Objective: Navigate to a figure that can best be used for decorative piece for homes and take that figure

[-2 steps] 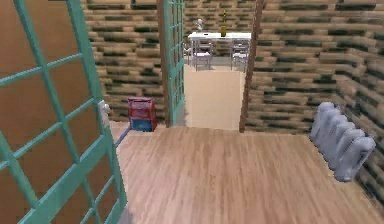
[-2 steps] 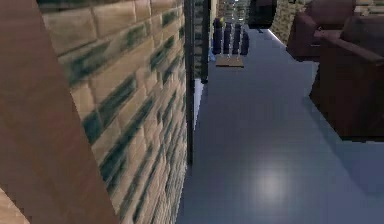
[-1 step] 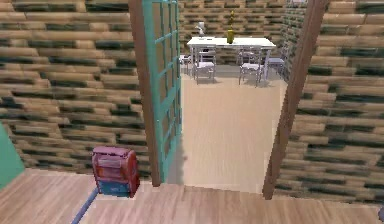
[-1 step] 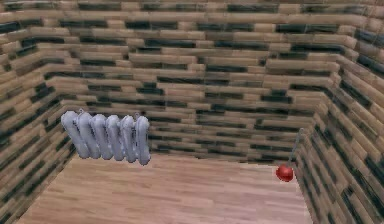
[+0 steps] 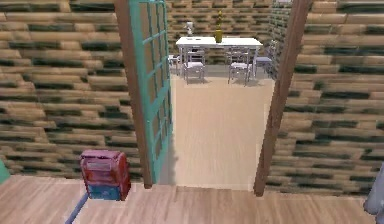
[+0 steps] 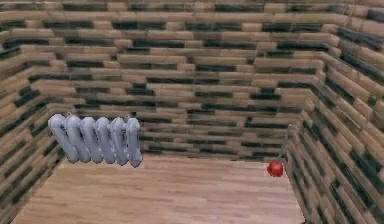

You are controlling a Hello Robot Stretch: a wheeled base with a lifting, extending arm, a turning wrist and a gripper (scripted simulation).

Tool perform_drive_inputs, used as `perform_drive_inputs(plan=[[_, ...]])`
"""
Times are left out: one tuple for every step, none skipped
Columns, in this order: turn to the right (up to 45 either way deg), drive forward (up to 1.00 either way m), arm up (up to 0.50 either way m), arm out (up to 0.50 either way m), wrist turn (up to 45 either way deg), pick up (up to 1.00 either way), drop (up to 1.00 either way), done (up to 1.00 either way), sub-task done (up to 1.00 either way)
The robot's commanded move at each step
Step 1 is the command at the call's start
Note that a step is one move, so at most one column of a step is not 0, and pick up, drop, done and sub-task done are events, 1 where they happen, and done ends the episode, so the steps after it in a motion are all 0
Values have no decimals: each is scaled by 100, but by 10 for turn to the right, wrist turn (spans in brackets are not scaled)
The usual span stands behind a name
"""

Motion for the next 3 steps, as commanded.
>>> perform_drive_inputs(plan=[[0, 100, 0, 0, 0, 0, 0, 0, 0], [0, 100, 0, 0, 0, 0, 0, 0, 0], [60, 0, 0, 0, 0, 0, 0, 0, 0]])
